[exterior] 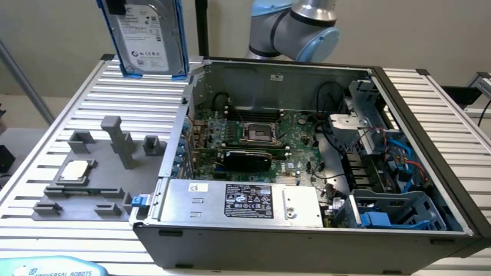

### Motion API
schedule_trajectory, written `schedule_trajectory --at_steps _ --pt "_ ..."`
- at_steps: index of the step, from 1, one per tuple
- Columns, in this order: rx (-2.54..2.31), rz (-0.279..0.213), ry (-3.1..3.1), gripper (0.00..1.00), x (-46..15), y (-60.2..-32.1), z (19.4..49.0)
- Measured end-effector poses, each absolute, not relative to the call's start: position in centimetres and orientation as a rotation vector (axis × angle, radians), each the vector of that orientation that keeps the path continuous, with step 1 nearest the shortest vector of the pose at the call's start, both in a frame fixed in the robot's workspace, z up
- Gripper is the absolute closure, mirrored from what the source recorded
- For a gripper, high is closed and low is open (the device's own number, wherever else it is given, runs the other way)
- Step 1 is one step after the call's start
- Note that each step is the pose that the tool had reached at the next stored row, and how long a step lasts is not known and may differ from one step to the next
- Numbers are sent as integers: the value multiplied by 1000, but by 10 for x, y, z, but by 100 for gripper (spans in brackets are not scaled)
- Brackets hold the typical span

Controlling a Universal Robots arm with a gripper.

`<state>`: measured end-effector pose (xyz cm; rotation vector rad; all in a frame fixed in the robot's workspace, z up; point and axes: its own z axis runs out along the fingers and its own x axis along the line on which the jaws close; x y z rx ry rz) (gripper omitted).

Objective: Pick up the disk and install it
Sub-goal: 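Pick up the disk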

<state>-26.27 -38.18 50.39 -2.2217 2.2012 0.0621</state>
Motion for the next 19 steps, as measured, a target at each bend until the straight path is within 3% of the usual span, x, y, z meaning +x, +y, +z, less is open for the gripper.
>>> schedule_trajectory --at_steps 19 --pt "-2212 84 2191 67 -176 -397 506"
